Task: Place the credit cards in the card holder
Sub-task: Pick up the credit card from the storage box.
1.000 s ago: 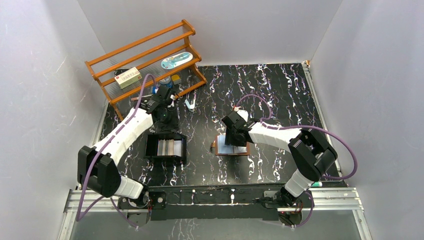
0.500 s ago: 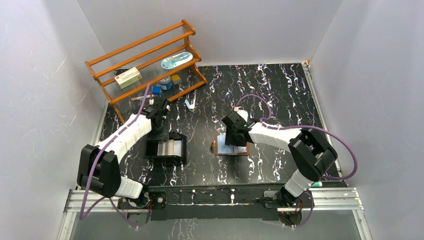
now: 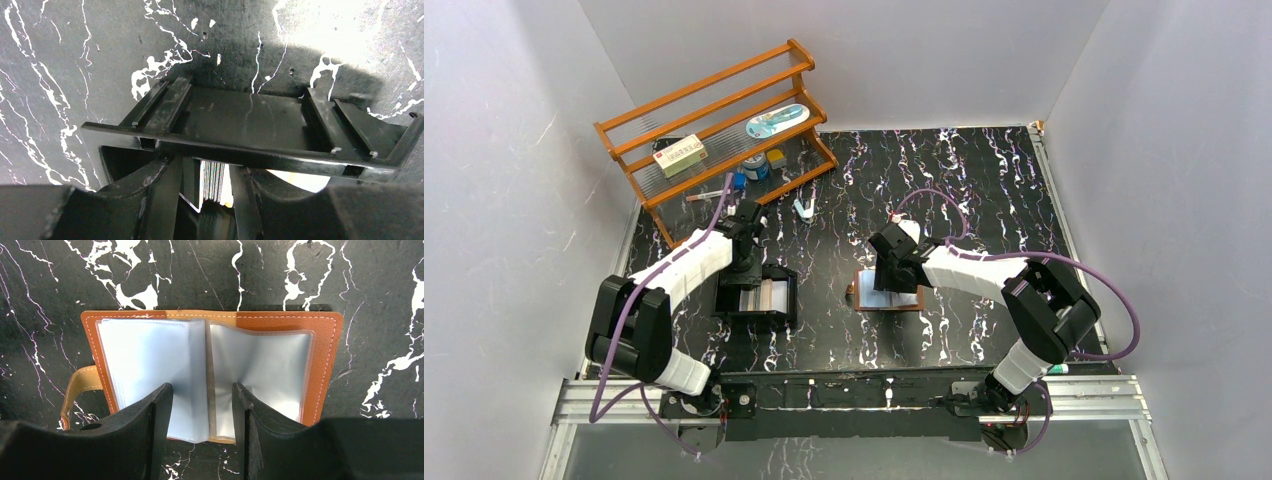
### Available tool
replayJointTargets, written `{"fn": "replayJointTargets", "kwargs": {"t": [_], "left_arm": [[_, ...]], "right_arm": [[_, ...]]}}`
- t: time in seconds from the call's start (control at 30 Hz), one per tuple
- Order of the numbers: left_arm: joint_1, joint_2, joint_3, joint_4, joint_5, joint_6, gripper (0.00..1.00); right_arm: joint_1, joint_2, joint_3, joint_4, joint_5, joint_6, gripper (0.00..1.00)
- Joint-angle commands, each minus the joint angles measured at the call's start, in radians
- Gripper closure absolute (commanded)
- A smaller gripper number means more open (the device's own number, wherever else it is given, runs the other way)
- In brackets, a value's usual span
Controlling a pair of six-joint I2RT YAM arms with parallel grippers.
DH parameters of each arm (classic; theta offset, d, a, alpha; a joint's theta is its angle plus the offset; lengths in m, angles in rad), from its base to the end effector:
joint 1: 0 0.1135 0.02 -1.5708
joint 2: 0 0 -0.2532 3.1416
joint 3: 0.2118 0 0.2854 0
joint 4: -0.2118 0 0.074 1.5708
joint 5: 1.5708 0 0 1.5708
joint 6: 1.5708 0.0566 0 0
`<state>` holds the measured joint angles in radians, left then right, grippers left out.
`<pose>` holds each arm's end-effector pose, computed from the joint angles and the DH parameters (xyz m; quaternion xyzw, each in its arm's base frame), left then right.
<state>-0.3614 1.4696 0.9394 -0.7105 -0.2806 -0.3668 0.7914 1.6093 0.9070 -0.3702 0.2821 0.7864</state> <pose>0.2928 -0.0939 0.1546 -0.0256 0.9767 0.0710 0.2011 0.2522 0.2328 0.1193 0.0323 0.9596 0.0772 0.2687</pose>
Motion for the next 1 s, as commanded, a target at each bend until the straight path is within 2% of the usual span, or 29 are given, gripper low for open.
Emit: {"fn": "replayJointTargets", "kwargs": {"t": [0.0, 0.2, 0.6, 0.8, 0.97], "left_arm": [[0.007, 0.009, -0.014, 0.019, 0.037, 0.008, 0.63], [0.007, 0.008, 0.008, 0.007, 0.114, 0.021, 0.72], [0.007, -0.033, 0.106, -0.073, 0.191, 0.02, 0.76], [0.006, -0.035, 0.103, -0.078, 0.188, 0.014, 0.79], [0.006, -0.048, 0.095, -0.082, 0.126, -0.007, 0.77]], "right_arm": [[-0.006, 0.029, -0.041, -0.018, 0.008, -0.003, 0.45], [-0.006, 0.033, -0.039, -0.016, 0.006, -0.004, 0.45], [-0.006, 0.041, -0.041, -0.013, 0.003, -0.006, 0.45], [-0.006, 0.037, -0.046, -0.012, 0.003, -0.004, 0.45], [-0.006, 0.029, -0.049, -0.01, 0.003, -0.004, 0.45]]}}
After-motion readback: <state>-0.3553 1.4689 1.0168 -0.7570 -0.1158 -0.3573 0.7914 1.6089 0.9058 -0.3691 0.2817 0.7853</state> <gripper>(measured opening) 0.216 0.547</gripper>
